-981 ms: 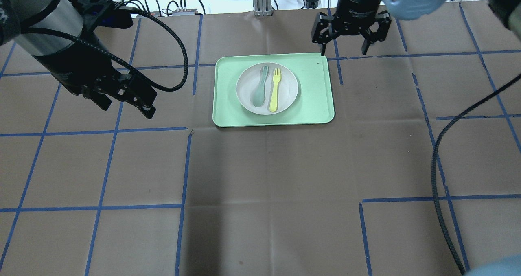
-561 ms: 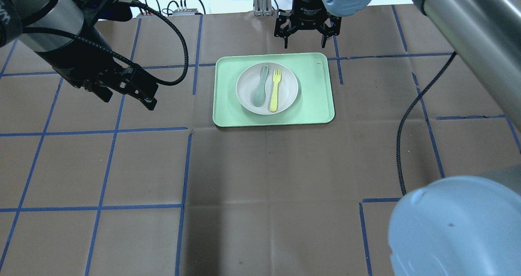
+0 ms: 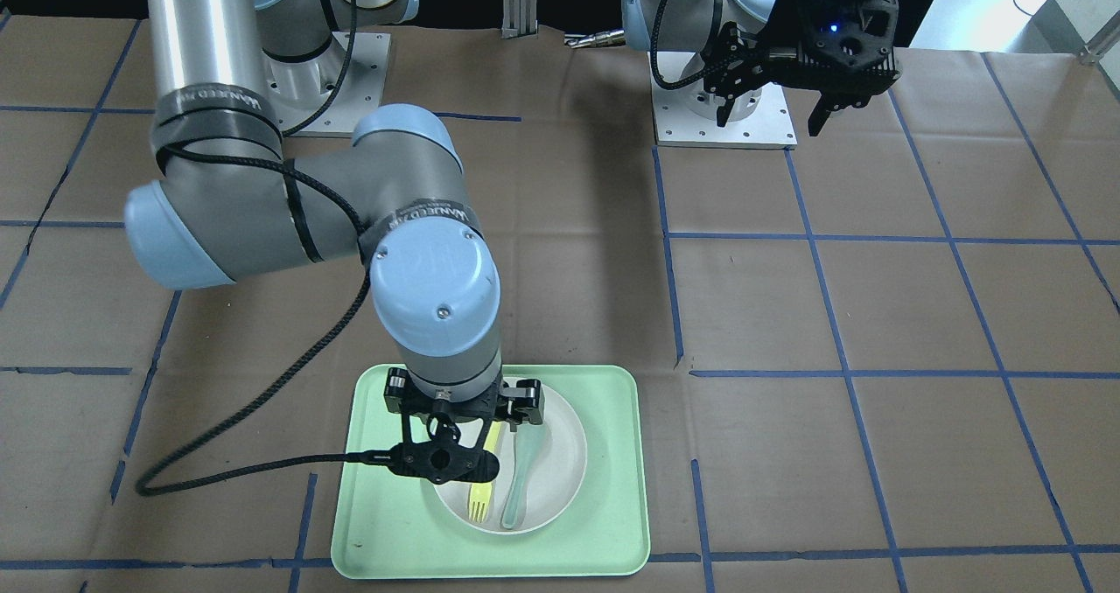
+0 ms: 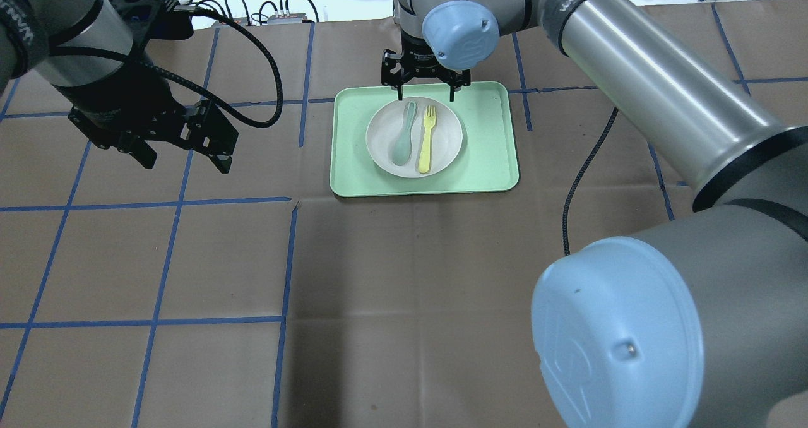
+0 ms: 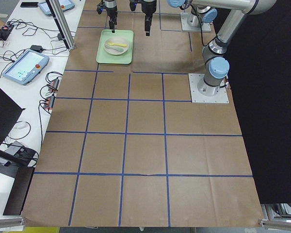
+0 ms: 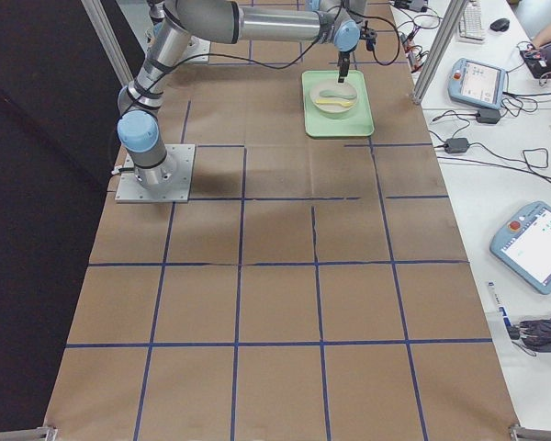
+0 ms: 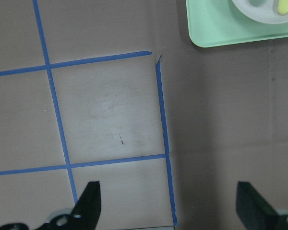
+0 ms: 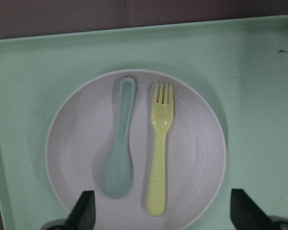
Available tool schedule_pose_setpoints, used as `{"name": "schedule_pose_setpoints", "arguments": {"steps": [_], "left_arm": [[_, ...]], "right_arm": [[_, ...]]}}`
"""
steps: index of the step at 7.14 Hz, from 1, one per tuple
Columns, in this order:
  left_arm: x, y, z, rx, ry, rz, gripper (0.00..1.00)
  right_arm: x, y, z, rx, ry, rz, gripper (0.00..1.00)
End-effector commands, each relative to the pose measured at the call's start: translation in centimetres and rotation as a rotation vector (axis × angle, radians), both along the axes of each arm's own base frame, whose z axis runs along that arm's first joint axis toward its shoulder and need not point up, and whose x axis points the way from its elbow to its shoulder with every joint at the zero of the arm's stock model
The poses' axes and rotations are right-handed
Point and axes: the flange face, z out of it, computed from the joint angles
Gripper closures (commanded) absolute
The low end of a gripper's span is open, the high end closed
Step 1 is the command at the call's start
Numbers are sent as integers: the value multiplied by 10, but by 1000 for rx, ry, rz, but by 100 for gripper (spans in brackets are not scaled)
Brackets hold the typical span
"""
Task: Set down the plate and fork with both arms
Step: 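Lower the right gripper onto the yellow fork and close on its handle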
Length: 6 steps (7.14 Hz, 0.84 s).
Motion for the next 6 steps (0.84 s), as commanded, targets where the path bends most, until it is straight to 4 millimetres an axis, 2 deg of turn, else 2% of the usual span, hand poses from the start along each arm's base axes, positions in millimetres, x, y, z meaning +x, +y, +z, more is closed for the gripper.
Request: {"name": "schedule_pose_setpoints", "arguments": {"steps": [1,2,3,4,6], "left_arm": [[2,-2,-17,36,2,5,0],[3,-2,-20,38,-1,8,0],[3,-3,-18,28,-4,20,0],[3,-6,-18,7,-6,22,0],[4,-2,-12,-9,-14,61,0]], "right_arm": [[-7,-2,-28,23,11,-4,12],[-18,3,-46,61,18,-10,21],[-21,6,-55,77,22,-18,30],[-16,8,-60,80,24,-20,37],[-12,8,-71,92,26,-20,43]]}}
